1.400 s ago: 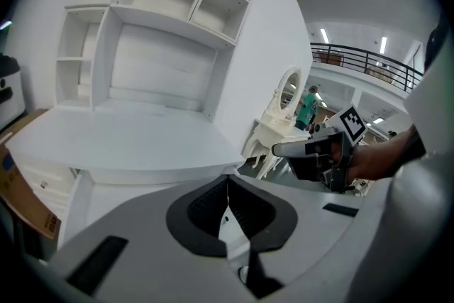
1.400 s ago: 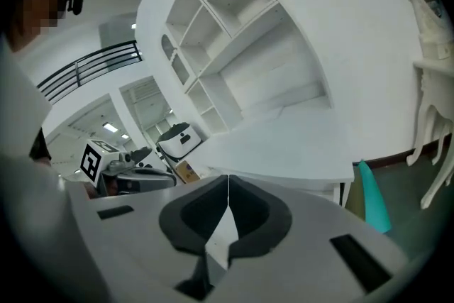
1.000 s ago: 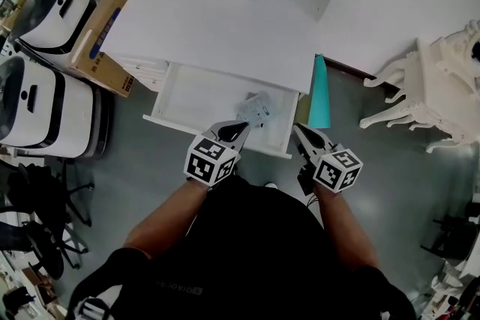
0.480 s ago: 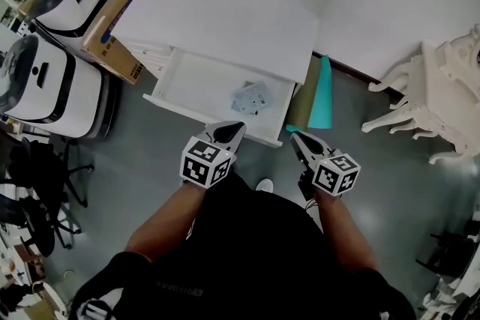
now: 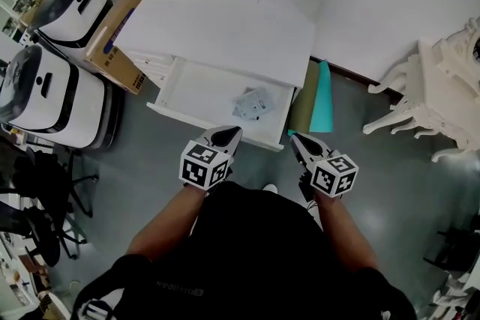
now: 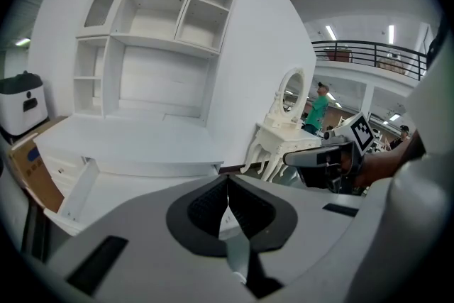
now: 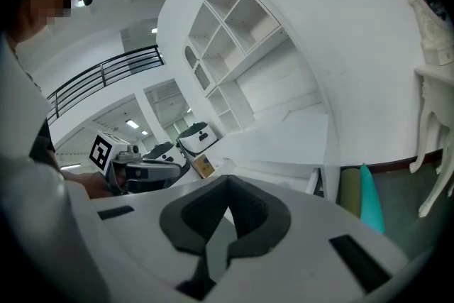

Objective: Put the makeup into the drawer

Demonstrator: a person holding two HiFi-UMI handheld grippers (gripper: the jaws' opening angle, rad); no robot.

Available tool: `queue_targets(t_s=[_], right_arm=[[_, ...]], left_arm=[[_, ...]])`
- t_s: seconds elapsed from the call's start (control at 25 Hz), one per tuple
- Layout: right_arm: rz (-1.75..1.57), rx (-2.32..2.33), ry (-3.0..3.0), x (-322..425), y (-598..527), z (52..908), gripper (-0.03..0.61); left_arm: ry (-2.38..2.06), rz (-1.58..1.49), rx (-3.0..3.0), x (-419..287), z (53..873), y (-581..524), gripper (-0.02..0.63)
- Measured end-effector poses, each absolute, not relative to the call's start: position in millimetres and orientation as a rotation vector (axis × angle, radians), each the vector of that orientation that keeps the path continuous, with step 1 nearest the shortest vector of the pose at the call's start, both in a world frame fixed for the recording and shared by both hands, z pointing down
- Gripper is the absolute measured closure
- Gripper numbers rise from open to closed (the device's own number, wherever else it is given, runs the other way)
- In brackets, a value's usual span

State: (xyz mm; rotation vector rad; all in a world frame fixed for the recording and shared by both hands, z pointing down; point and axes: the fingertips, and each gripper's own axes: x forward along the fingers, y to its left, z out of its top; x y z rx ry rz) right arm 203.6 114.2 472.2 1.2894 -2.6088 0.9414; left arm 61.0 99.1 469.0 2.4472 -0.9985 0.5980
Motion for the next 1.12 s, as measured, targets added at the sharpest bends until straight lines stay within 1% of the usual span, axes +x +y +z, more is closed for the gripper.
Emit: queue_targets(t_s=[0.56, 1.12], right_arm=[[0.932, 1.417, -2.528, 159.0, 111.1, 477.6, 0.552], [0.918, 1.450, -2.474, 150.3, 124.0, 480.2, 0.552]], left_arm=[[-0.878, 0.638, 2.483, 19.6, 470.7, 93.2, 0.603], [-0.829, 0.620, 2.510, 12.3, 468.2, 100.2, 0.603]])
